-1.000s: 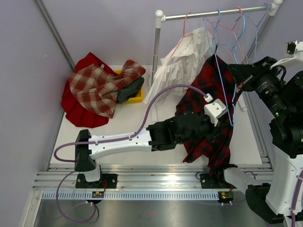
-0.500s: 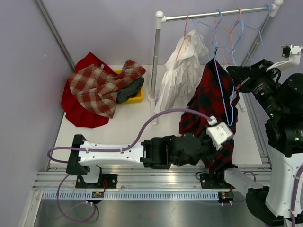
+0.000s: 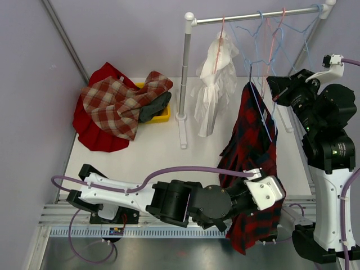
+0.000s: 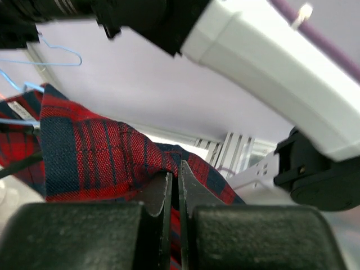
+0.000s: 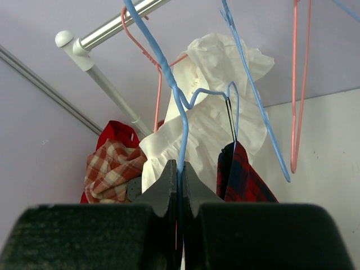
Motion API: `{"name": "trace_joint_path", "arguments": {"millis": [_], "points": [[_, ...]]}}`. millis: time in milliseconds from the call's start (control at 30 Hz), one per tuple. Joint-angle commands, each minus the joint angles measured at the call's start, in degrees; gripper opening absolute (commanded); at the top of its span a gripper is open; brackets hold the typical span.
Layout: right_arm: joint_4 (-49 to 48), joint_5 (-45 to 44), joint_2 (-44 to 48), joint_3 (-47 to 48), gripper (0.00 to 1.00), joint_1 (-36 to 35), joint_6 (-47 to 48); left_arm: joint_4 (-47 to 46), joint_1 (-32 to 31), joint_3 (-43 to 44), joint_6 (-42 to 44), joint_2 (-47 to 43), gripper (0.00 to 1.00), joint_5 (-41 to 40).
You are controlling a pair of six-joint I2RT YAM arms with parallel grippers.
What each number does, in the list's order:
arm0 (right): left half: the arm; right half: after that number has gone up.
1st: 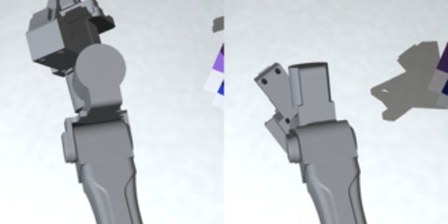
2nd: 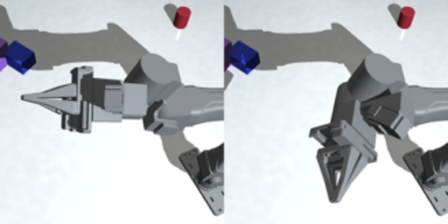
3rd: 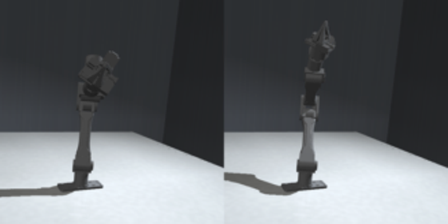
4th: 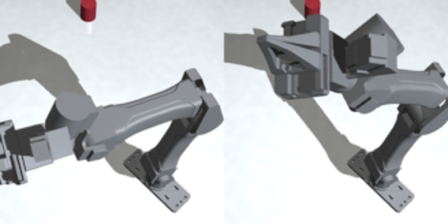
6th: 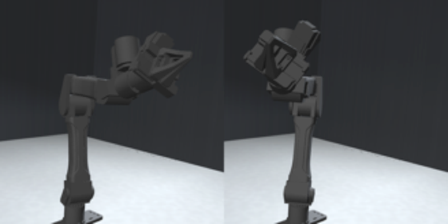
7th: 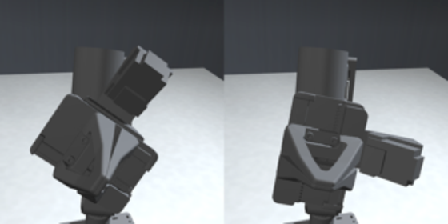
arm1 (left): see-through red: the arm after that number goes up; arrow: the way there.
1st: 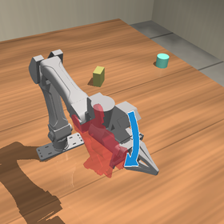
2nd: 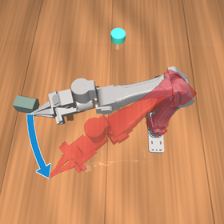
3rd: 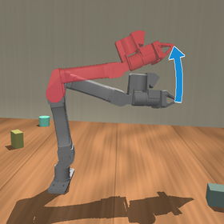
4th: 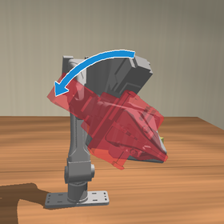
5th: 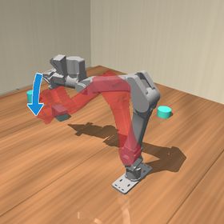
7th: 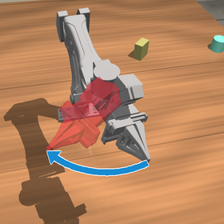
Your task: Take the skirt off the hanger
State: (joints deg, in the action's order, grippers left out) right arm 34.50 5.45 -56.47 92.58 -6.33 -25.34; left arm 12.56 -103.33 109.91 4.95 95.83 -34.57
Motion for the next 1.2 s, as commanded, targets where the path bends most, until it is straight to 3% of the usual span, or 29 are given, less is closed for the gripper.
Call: {"name": "trace_joint_path", "arguments": {"millis": [0,167,267,367,533,700,900,1033,1167], "points": [[-10.0,-1.4,-2.3,3.8,0.0,0.1,2.0,0.9,-1.8,-1.2,-0.4,-3.4,0.0,0.4],[-4.2,2.3,-5.8,13.1,0.0,0.1,2.0,0.7,-0.4,-16.5,-10.1,-5.9,0.0,-2.3],[1.1,4.6,-5.2,16.1,0.0,0.1,-0.1,-2.1,5.6,-24.0,-15.3,-8.8,0.0,-0.5],[4.7,6.5,1.1,11.0,0.0,0.1,-3.8,-3.9,12.7,-25.5,-14.7,-11.0,0.0,1.8],[16.4,10.4,8.0,6.1,0.0,0.2,-4.8,-0.5,24.2,-16.5,-8.3,-8.2,0.0,2.0],[25.4,8.1,15.2,0.4,0.0,0.0,-4.1,3.9,34.0,1.3,-5.5,-2.2,0.0,3.5],[35.0,5.7,16.5,5.1,0.0,0.1,-4.6,14.7,40.2,21.0,-5.4,9.3,0.0,4.1],[43.3,5.2,13.4,15.4,0.0,0.1,-5.5,16.0,43.3,19.0,-5.3,9.8,0.0,4.0],[45.6,5.9,10.2,23.6,0.0,0.0,-6.0,16.1,44.1,12.4,-7.7,6.7,0.0,3.9]]}}
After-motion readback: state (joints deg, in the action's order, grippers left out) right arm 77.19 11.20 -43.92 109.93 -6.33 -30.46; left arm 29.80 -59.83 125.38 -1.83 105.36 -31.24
